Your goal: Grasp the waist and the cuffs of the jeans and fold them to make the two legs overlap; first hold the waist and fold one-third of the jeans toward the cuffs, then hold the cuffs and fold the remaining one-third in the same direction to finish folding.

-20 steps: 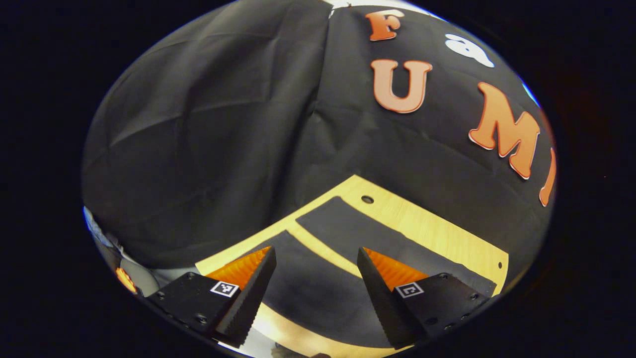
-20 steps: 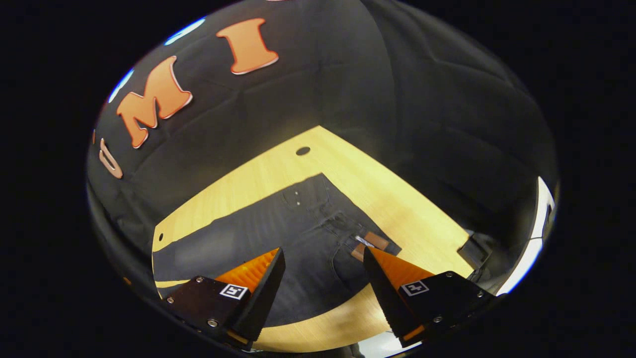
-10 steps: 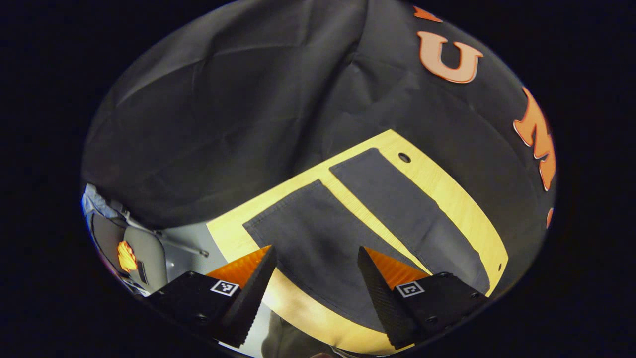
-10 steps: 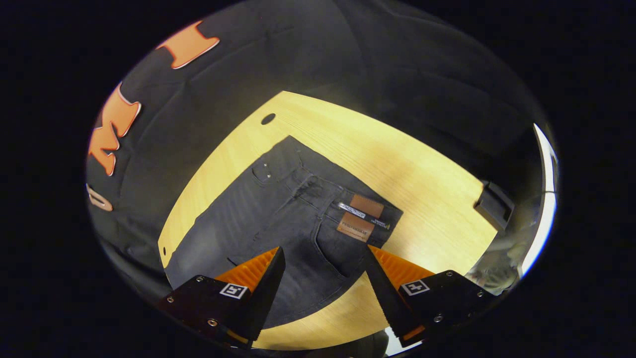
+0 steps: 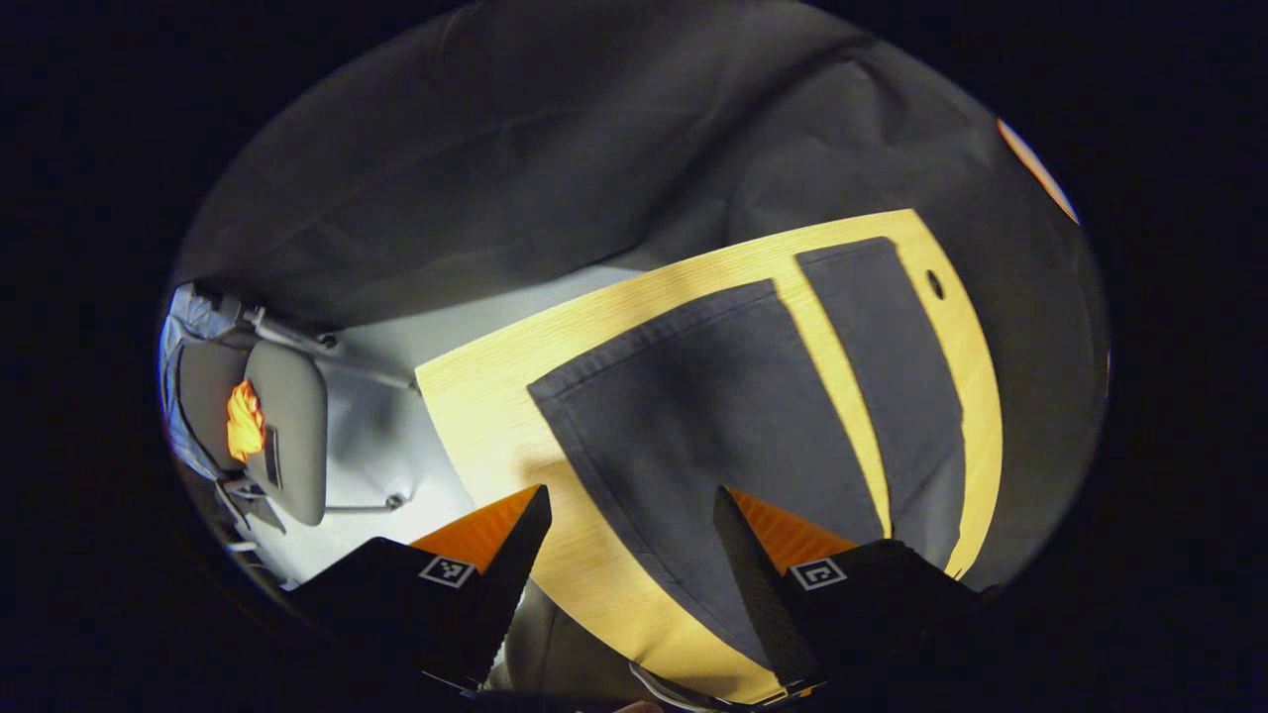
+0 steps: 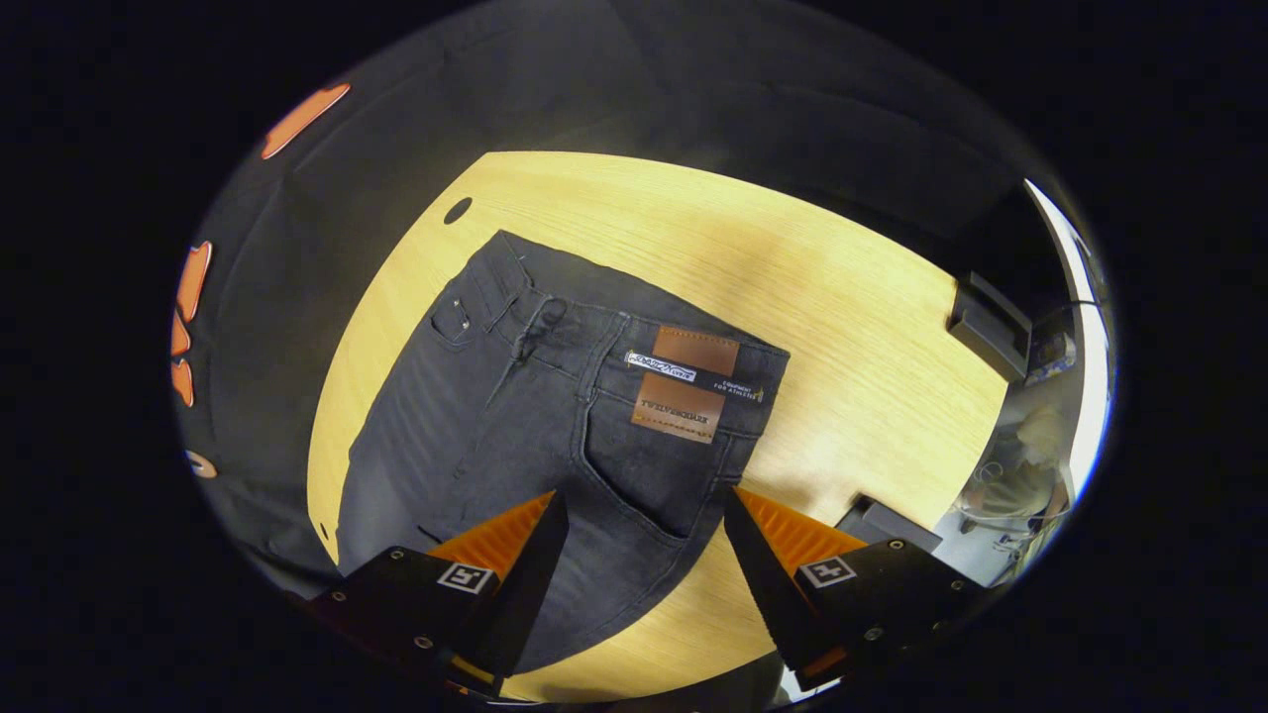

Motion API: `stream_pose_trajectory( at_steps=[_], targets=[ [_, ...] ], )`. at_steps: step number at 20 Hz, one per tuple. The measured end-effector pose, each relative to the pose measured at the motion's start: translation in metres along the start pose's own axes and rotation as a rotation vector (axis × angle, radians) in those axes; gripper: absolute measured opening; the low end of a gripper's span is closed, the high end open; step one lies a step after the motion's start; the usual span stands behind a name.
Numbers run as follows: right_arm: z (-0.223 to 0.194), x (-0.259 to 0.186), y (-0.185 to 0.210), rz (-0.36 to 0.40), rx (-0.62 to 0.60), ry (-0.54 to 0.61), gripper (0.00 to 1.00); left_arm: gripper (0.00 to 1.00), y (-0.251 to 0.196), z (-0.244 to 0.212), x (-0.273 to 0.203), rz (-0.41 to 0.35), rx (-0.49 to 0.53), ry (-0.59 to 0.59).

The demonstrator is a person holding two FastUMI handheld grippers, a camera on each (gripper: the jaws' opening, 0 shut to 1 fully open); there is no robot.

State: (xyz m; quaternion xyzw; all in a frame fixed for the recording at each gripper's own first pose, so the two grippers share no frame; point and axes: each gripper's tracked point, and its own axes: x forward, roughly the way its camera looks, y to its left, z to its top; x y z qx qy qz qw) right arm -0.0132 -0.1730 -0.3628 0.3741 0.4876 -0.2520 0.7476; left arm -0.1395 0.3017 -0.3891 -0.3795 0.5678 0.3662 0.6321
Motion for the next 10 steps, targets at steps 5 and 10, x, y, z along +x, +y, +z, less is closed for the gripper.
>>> stream_pose_trajectory(
  at_steps=[5,10],
  targets=[
    [-0.002,0.012,-0.002,-0.053,0.033,0.017,0.97,0.99,0.018,0.013,0.043,0.091,-0.06,0.075],
    [-0.002,0.022,-0.002,-0.099,0.041,0.02,0.96,0.98,0.019,0.019,0.047,0.175,-0.045,0.087]
  ],
)
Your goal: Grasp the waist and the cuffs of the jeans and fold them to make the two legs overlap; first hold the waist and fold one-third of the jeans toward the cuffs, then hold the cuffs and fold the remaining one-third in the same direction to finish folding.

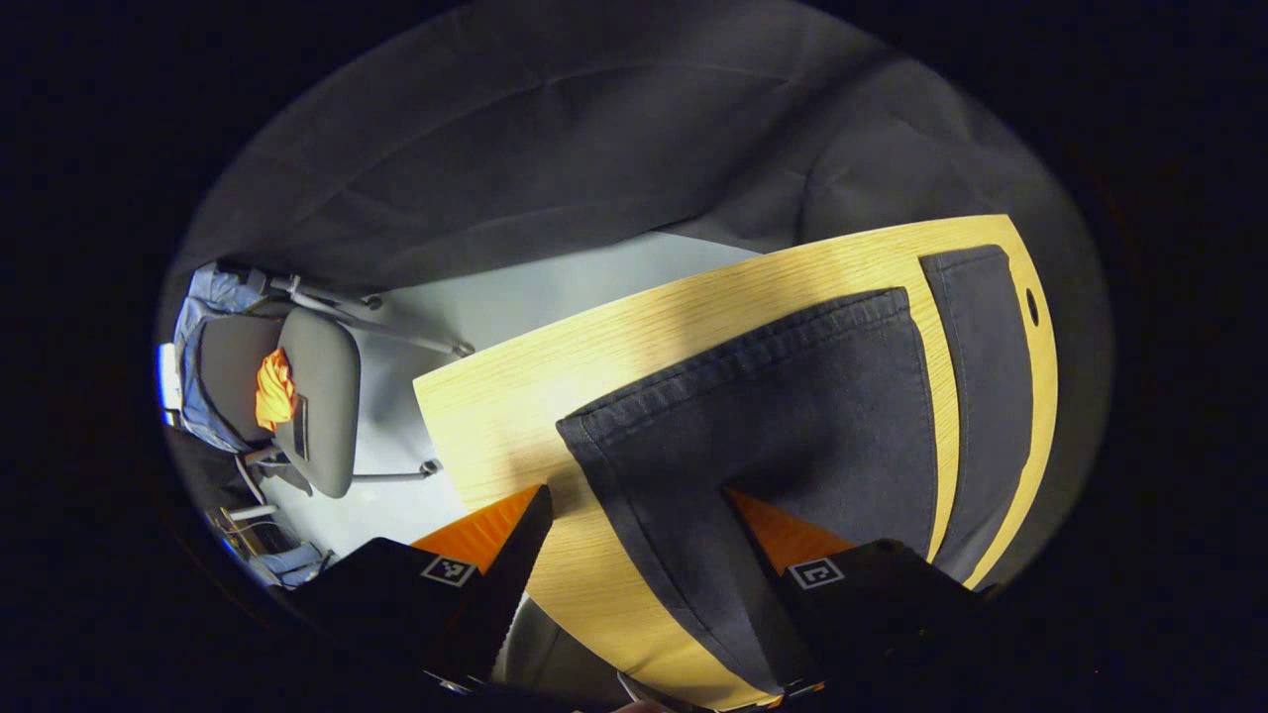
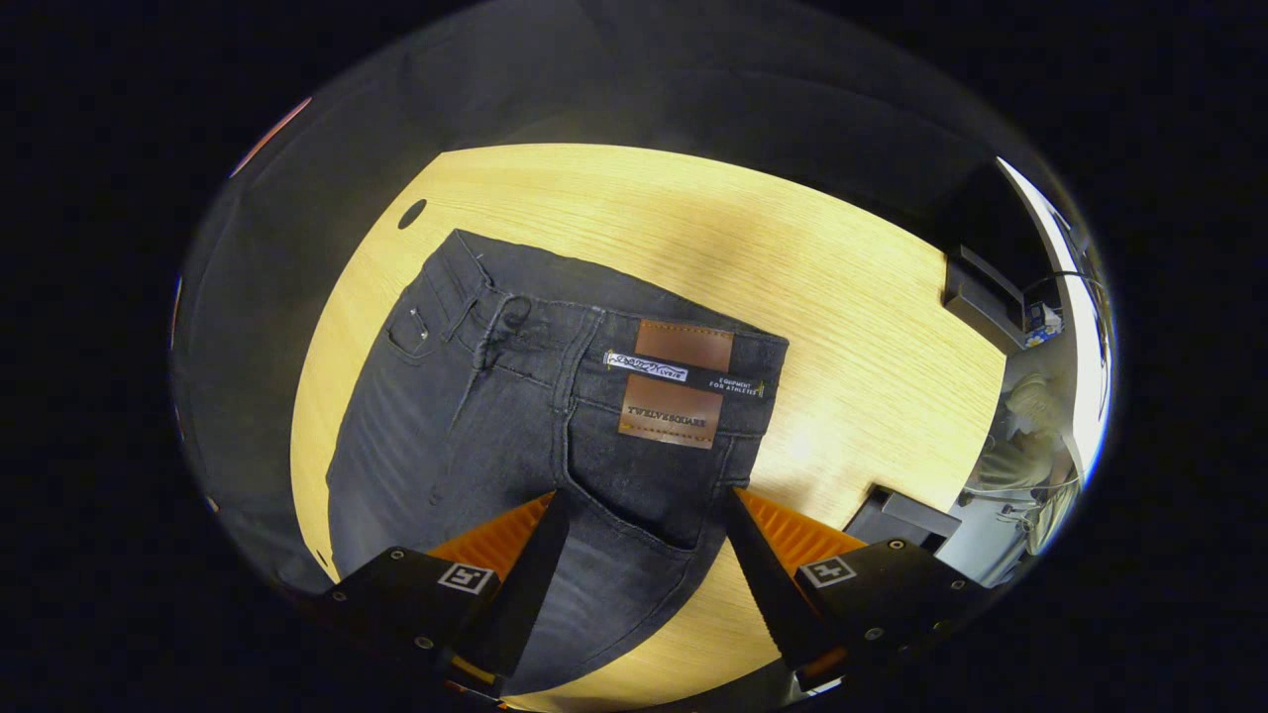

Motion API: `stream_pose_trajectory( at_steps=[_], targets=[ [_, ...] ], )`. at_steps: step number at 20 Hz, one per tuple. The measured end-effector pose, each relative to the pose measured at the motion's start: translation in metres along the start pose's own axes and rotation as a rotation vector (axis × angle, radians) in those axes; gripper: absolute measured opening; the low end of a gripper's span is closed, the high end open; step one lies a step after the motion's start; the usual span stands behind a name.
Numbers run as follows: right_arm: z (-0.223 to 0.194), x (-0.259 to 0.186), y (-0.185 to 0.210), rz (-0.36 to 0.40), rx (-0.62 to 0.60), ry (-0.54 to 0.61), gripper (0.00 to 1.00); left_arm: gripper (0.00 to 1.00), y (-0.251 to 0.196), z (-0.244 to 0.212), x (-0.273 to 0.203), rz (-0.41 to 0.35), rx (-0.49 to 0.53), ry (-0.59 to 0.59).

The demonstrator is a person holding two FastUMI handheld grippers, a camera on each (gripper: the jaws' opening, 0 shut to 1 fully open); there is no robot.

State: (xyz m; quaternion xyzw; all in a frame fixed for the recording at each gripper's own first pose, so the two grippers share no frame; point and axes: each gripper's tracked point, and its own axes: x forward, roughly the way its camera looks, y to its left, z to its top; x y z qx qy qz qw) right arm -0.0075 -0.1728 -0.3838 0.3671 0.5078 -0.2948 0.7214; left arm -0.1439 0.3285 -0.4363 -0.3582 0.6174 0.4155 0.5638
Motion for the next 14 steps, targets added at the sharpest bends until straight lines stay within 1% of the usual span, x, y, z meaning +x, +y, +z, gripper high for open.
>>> stream_pose_trajectory(
  at_steps=[1,4,6,8,11,13,14],
  targets=[
    [0.0,0.002,0.0,-0.008,-0.001,0.002,0.96,0.98,-0.001,0.001,0.0,0.009,0.0,-0.002],
    [0.0,0.002,-0.004,-0.04,0.006,0.002,0.94,0.94,-0.006,0.003,0.001,-0.009,-0.053,0.011],
    [0.001,0.0,-0.005,-0.038,0.02,0.006,0.91,0.95,-0.008,0.003,0.002,-0.008,-0.058,0.024],
    [-0.006,-0.003,-0.015,-0.06,0.033,0.038,0.9,0.96,-0.01,0.004,0.0,-0.009,-0.058,0.027],
    [-0.004,0.002,-0.023,-0.074,0.049,0.047,0.92,0.96,-0.011,0.004,-0.001,-0.007,-0.063,0.023],
    [-0.001,0.005,-0.022,-0.104,0.032,0.053,0.89,0.96,-0.011,0.005,0.001,-0.004,-0.066,0.02],
    [-0.002,0.006,-0.023,-0.141,0.012,0.057,0.87,0.96,-0.009,0.004,-0.002,-0.004,-0.068,0.018]
  ],
)
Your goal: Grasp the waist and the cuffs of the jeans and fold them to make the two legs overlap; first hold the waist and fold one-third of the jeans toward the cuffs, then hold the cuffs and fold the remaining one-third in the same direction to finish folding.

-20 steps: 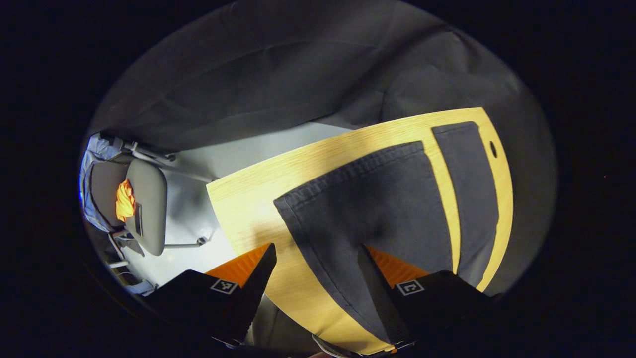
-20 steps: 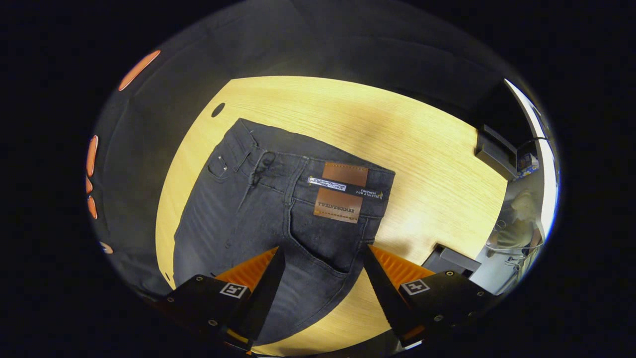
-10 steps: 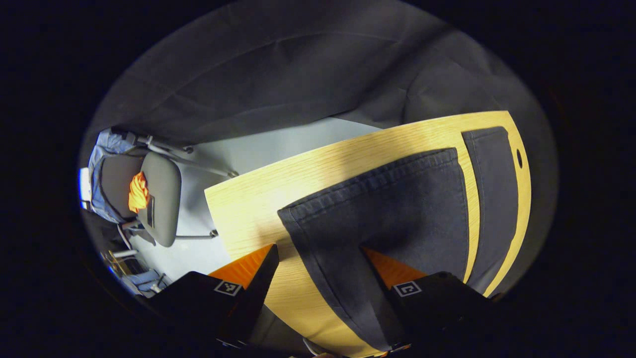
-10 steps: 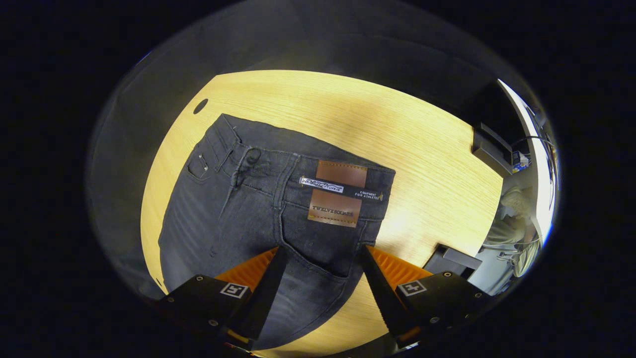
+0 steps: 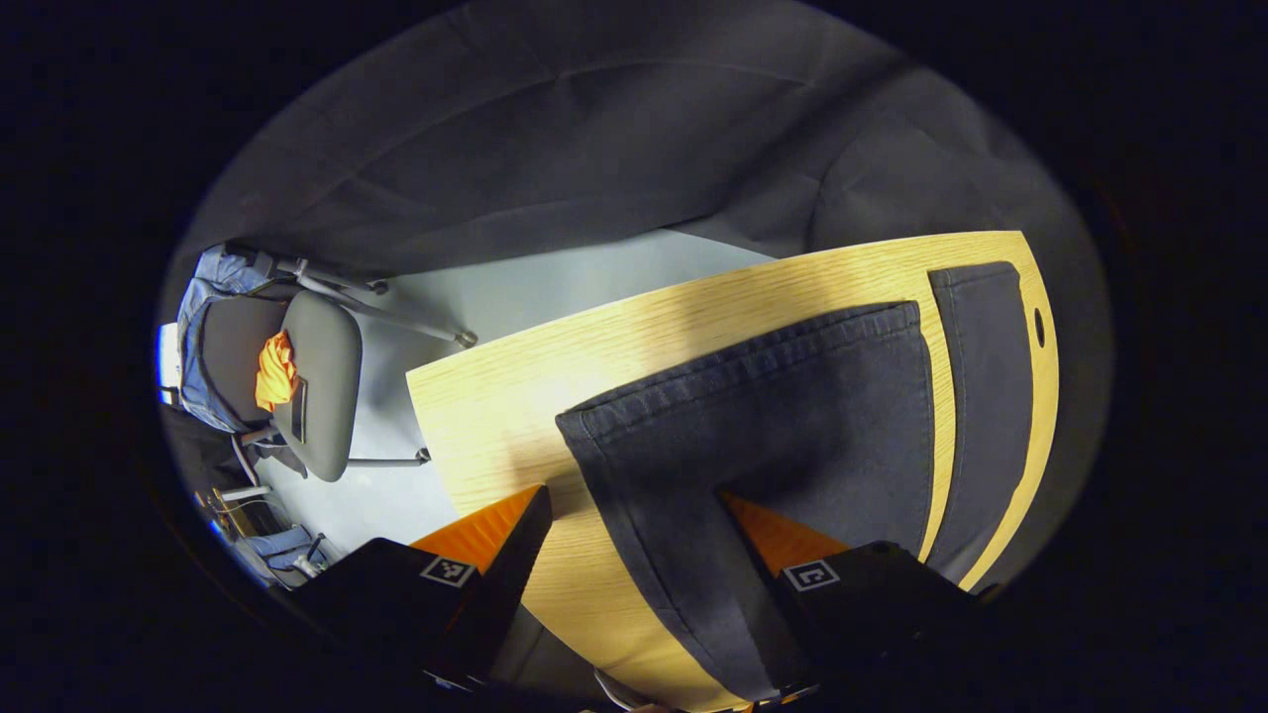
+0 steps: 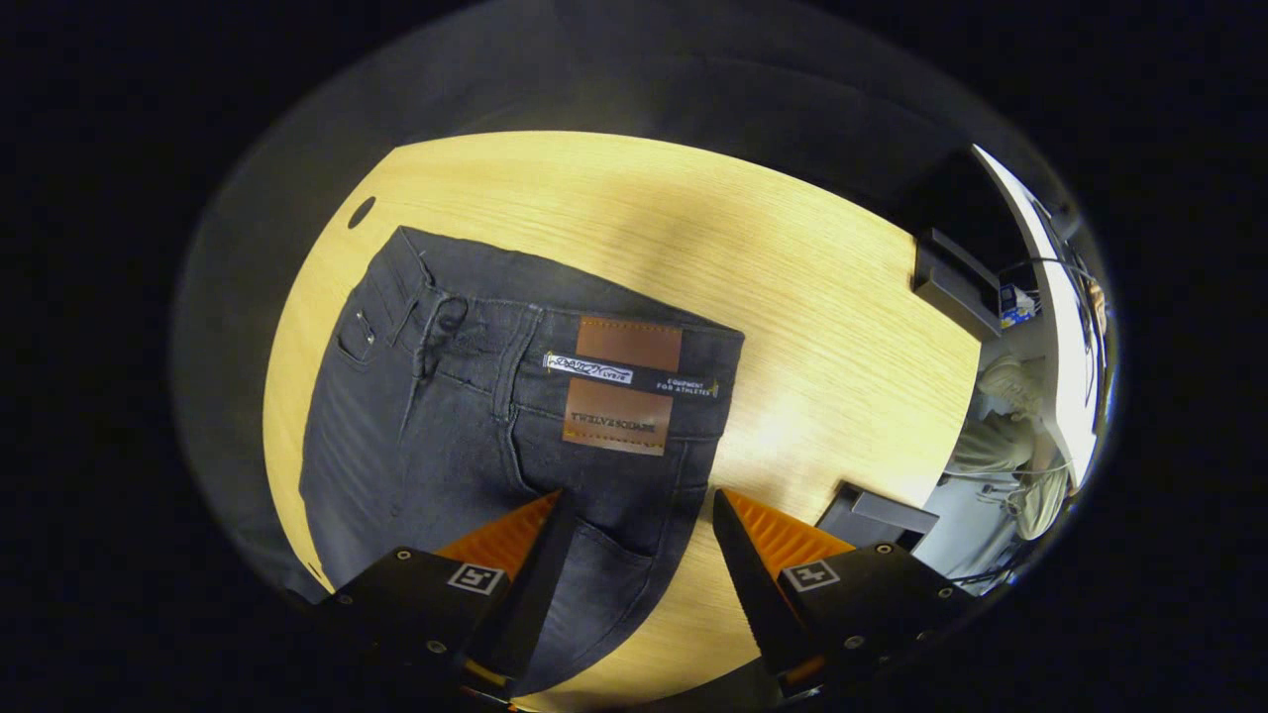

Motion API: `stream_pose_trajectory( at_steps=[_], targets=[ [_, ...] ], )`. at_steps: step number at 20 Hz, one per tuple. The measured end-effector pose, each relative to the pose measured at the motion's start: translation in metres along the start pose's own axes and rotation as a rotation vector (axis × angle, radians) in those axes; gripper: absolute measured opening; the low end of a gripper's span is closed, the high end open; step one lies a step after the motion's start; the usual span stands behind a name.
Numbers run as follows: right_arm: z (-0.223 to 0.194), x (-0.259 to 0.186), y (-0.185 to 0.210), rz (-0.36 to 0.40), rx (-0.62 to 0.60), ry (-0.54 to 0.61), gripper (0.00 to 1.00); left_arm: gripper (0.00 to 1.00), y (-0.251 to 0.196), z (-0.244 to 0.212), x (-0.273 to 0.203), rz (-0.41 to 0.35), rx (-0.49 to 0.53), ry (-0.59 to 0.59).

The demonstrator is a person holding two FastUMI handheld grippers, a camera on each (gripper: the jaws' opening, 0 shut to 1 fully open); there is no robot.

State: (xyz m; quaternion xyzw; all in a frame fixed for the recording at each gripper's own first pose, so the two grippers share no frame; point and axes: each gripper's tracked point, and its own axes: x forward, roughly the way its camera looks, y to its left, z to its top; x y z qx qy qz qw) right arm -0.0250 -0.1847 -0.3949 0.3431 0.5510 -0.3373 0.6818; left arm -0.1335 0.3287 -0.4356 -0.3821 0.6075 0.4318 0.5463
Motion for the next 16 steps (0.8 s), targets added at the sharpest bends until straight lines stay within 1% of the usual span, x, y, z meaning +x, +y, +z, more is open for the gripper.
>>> stream_pose_trajectory(
  at_steps=[1,2,3,4,5,6,7,8,9,10,11,12,13,14,15,16],
  targets=[
    [-0.001,0.002,0.0,-0.039,-0.011,-0.002,0.86,0.96,-0.001,0.001,-0.001,-0.002,0.001,-0.002],
    [0.001,0.0,0.002,-0.052,-0.007,-0.007,0.82,0.95,-0.003,0.001,-0.001,-0.002,0.009,-0.007],
    [0.001,0.0,0.002,-0.051,0.018,-0.004,0.81,0.95,-0.005,0.0,0.001,-0.006,0.014,-0.013],
    [0.002,0.0,0.002,-0.031,0.038,-0.004,0.76,0.86,-0.01,0.004,-0.002,-0.011,0.03,-0.028],
    [0.005,0.001,-0.003,-0.003,0.078,-0.006,0.74,0.81,-0.013,0.006,-0.002,-0.02,0.062,-0.063],
    [0.007,0.0,-0.002,0.052,0.161,-0.004,0.61,0.63,-0.02,0.004,-0.001,-0.035,0.095,-0.098],
    [0.008,0.001,0.0,0.124,0.208,0.009,0.47,0.45,-0.027,0.009,-0.002,-0.048,0.108,-0.142],
    [0.006,-0.001,0.008,0.237,0.287,0.05,0.34,0.27,-0.029,0.008,-0.004,-0.04,0.127,-0.145],
    [0.003,-0.001,0.012,0.315,0.373,0.049,0.27,0.1,-0.034,0.009,-0.007,-0.068,0.167,-0.165],
    [0.003,-0.002,0.016,0.384,0.406,0.068,0.19,0.07,-0.04,0.008,0.0,-0.117,0.184,-0.183],
    [0.001,-0.004,0.022,0.43,0.433,0.062,0.16,0.02,-0.051,0.007,-0.009,-0.175,0.198,-0.177],
    [0.008,-0.01,0.025,0.471,0.455,0.045,0.13,0.02,-0.06,0.008,-0.008,-0.226,0.196,-0.181],
    [0.009,-0.009,0.034,0.503,0.444,0.042,0.09,0.02,-0.067,0.011,-0.011,-0.278,0.183,-0.198],
    [0.008,-0.016,0.026,0.516,0.435,0.024,0.09,0.02,-0.067,0.012,-0.017,-0.316,0.179,-0.206],
    [0.01,-0.016,0.034,0.539,0.423,0.012,0.09,0.02,-0.069,0.013,-0.023,-0.347,0.177,-0.217],
    [0.015,-0.026,0.029,0.564,0.424,-0.019,0.09,0.02,-0.07,0.012,-0.028,-0.383,0.176,-0.221]
  ],
)
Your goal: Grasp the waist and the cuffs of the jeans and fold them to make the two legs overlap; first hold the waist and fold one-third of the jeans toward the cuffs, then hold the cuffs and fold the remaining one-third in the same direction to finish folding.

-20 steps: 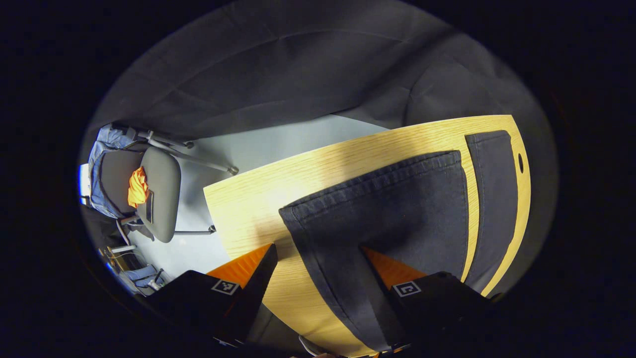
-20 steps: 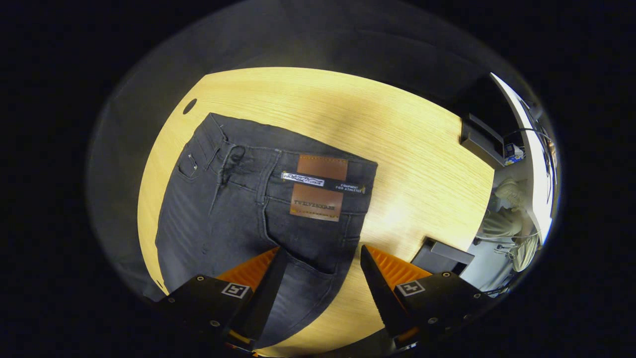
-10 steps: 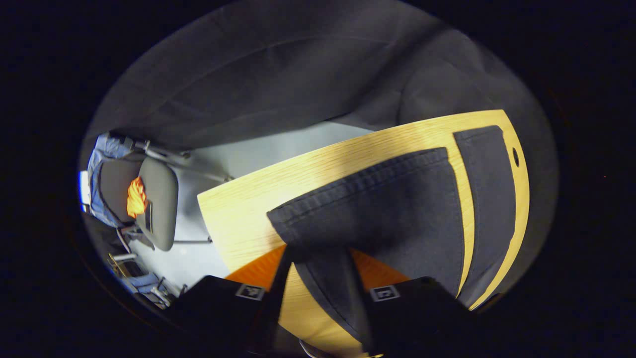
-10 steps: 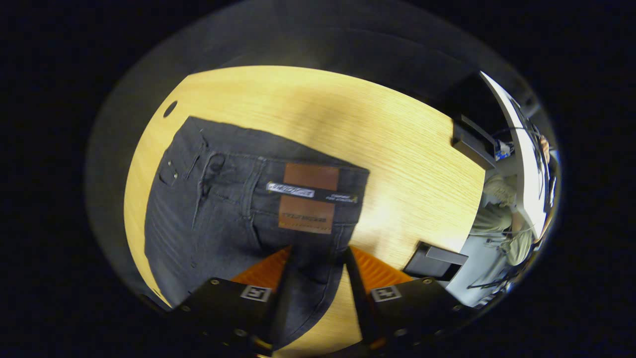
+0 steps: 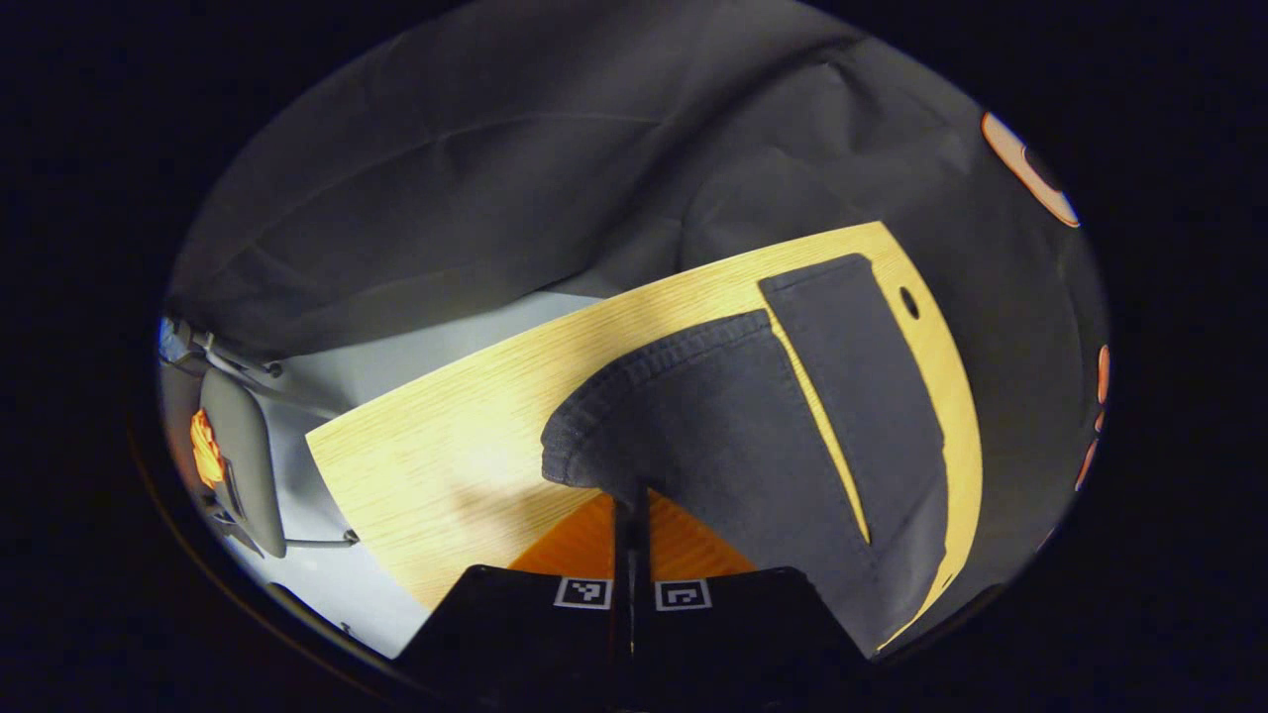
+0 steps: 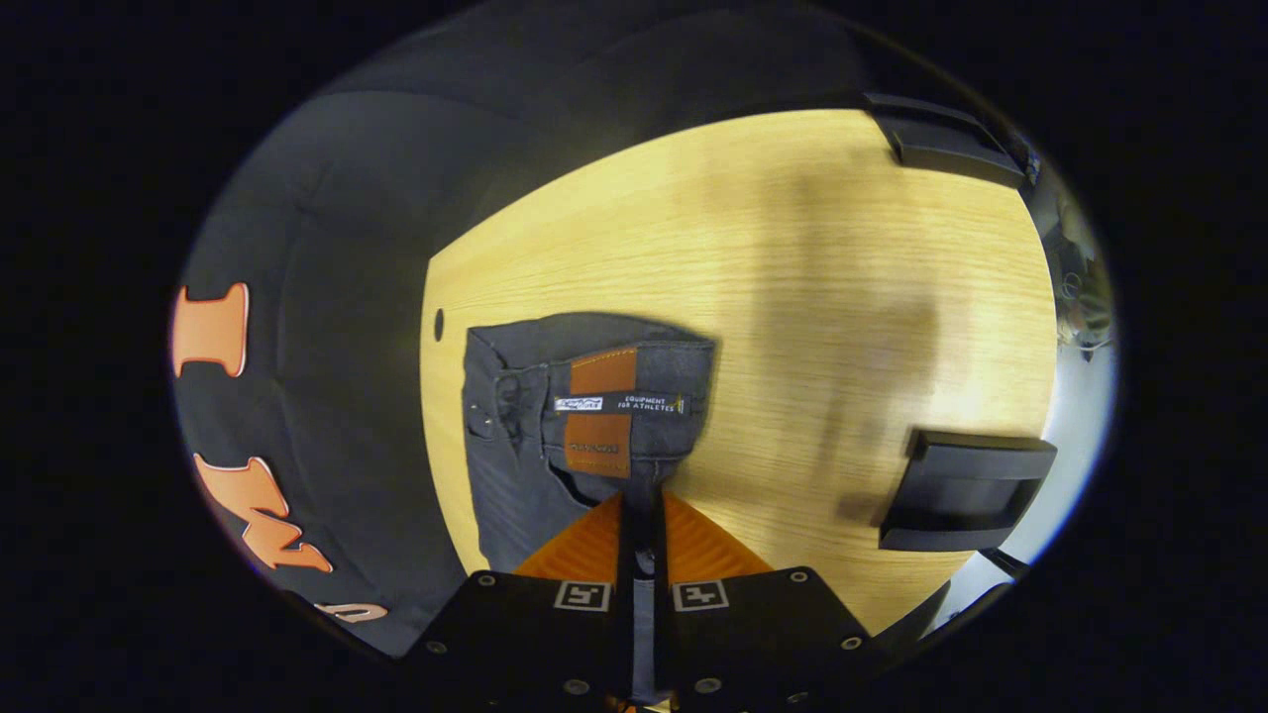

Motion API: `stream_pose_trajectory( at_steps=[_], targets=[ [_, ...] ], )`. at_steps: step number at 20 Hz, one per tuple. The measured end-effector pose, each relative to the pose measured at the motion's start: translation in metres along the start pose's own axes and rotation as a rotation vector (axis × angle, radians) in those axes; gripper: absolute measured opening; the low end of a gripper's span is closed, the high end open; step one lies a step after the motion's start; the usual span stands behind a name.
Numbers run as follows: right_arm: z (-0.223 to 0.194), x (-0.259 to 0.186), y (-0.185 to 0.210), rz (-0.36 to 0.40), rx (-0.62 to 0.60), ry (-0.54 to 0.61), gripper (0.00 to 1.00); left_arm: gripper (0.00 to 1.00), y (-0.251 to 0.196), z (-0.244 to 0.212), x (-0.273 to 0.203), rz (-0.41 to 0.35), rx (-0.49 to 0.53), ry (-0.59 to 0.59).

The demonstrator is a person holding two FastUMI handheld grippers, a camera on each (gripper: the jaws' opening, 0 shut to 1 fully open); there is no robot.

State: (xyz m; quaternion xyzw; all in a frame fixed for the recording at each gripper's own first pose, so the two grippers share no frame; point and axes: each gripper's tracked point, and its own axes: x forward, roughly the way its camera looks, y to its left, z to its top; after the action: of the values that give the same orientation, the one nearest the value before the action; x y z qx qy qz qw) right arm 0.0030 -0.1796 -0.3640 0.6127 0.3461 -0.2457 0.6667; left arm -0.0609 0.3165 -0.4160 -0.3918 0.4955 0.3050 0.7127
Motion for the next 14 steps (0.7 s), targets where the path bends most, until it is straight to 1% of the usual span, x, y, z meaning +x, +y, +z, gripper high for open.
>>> stream_pose_trajectory(
  at_steps=[1,3,5,6,8,12,14],
  targets=[
    [0.008,-0.01,-0.002,0.009,-0.016,-0.02,0.09,0.02,-0.003,0.004,-0.007,-0.032,-0.004,-0.02],
    [0.01,-0.025,0.002,0.022,-0.039,-0.039,0.08,0.01,-0.014,0.018,-0.029,-0.102,-0.013,-0.063],
    [0.008,-0.032,0.019,0.057,-0.049,-0.046,0.08,0.01,-0.022,0.026,-0.041,-0.152,-0.01,-0.087],
    [0.006,-0.033,0.028,0.082,-0.055,-0.044,0.09,0.01,-0.031,0.028,-0.038,-0.175,-0.008,-0.097],
    [0.009,-0.042,0.046,0.123,-0.055,-0.057,0.08,0.02,-0.047,0.039,-0.049,-0.224,0.018,-0.129],
    [0.013,-0.045,0.06,0.111,-0.096,-0.077,0.07,0.01,-0.081,0.063,-0.063,-0.302,0.057,-0.171],
    [0.012,-0.045,0.072,0.124,-0.108,-0.086,0.07,0.01,-0.094,0.07,-0.072,-0.33,0.069,-0.184]
  ],
)
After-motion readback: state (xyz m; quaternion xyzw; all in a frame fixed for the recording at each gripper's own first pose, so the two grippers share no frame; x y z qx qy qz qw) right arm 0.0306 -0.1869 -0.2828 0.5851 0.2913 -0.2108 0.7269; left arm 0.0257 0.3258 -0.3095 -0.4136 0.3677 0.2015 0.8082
